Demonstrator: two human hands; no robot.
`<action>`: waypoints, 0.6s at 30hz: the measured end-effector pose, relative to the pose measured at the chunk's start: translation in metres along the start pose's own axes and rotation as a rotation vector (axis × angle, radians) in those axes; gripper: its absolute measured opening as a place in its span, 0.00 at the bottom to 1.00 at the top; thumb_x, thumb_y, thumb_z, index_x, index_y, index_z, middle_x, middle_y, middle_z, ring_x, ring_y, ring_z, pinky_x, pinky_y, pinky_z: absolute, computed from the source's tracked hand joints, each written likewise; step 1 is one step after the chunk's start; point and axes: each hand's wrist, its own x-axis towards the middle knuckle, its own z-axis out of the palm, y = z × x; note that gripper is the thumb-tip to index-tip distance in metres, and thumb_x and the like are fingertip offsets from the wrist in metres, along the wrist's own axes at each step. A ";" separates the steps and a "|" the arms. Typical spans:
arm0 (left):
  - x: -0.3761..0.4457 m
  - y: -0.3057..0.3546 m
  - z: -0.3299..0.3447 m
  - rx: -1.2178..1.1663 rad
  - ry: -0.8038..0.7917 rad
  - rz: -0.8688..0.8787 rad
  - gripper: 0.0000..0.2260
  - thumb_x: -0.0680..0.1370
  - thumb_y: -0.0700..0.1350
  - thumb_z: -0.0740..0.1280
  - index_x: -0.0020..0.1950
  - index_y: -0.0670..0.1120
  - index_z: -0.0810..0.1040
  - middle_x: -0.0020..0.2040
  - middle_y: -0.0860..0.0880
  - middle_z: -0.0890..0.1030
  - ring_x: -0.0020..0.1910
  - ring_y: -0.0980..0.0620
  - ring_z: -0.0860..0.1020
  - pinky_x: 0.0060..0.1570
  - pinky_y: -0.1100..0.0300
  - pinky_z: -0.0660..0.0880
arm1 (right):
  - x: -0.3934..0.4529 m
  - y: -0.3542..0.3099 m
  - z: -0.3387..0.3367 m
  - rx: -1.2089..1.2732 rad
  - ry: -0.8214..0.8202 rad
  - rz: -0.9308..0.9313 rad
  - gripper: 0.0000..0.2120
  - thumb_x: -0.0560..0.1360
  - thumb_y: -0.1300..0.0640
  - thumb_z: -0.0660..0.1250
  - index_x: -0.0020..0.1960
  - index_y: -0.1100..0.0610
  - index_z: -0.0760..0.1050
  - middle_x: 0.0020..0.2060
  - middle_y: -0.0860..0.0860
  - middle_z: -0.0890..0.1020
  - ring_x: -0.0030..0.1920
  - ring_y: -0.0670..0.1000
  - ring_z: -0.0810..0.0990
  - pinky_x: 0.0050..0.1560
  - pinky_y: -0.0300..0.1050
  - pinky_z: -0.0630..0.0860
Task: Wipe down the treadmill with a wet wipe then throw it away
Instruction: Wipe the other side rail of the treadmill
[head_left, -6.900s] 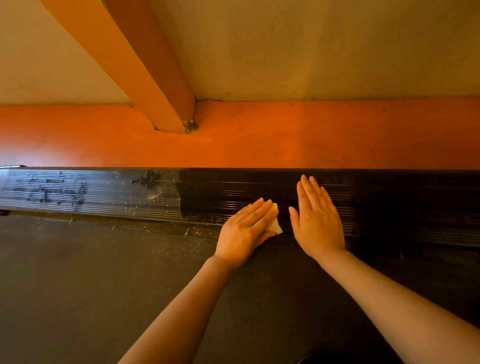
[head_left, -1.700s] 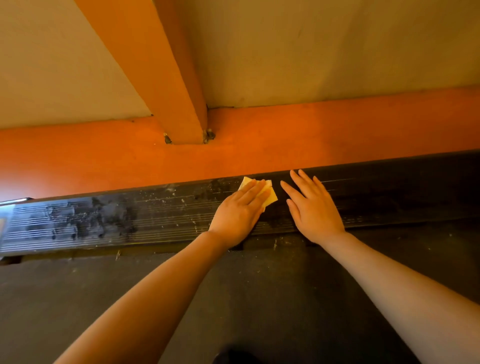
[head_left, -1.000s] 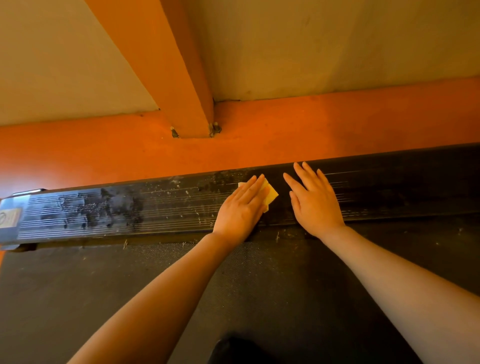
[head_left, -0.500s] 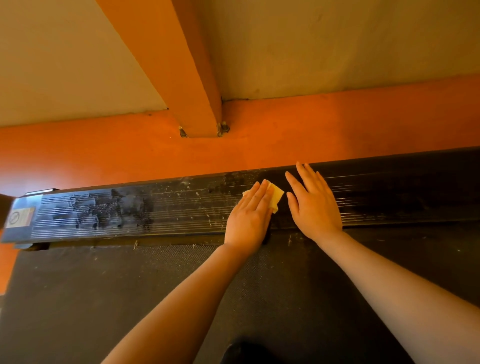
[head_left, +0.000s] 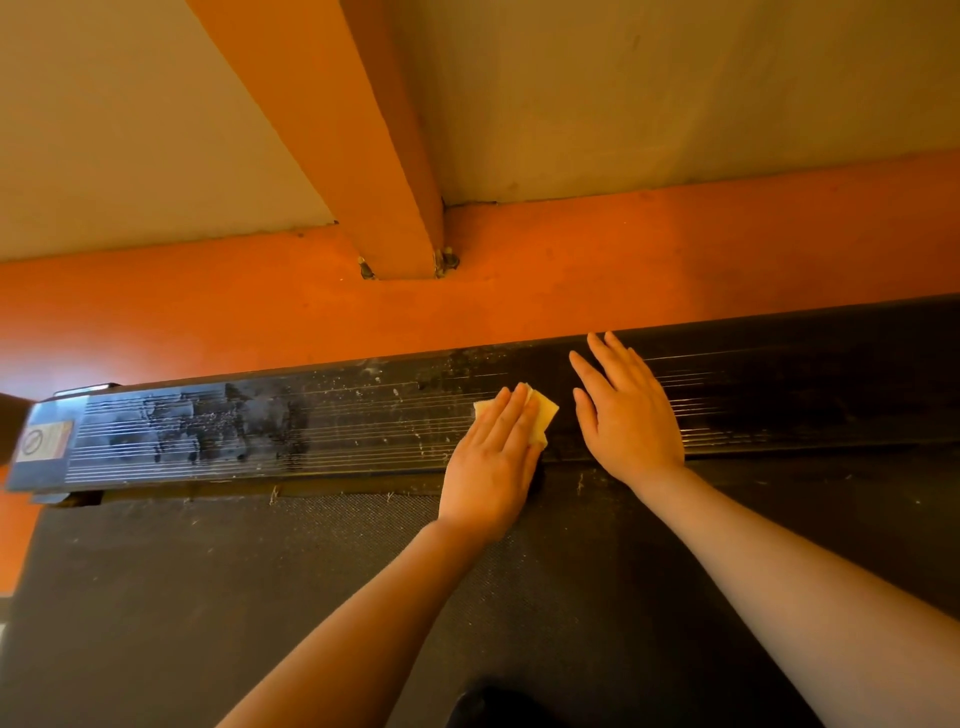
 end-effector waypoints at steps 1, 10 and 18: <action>-0.006 0.000 0.002 -0.001 0.000 0.002 0.24 0.83 0.53 0.50 0.78 0.45 0.60 0.78 0.47 0.60 0.77 0.49 0.57 0.72 0.52 0.56 | 0.000 0.000 0.000 -0.001 0.003 0.000 0.20 0.81 0.54 0.61 0.72 0.58 0.71 0.73 0.59 0.68 0.74 0.59 0.64 0.71 0.53 0.59; 0.016 -0.005 -0.015 0.012 -0.084 -0.060 0.27 0.83 0.55 0.49 0.80 0.46 0.48 0.80 0.48 0.47 0.77 0.52 0.42 0.74 0.57 0.46 | 0.001 0.001 0.000 -0.010 -0.023 -0.004 0.21 0.82 0.51 0.58 0.73 0.58 0.69 0.73 0.59 0.67 0.75 0.59 0.62 0.72 0.53 0.59; 0.032 0.002 -0.021 -0.031 -0.114 -0.141 0.28 0.84 0.55 0.50 0.80 0.47 0.46 0.80 0.50 0.44 0.75 0.57 0.37 0.72 0.60 0.40 | 0.000 0.000 -0.001 -0.009 -0.038 0.002 0.22 0.81 0.50 0.59 0.73 0.57 0.69 0.74 0.58 0.67 0.75 0.58 0.62 0.72 0.52 0.58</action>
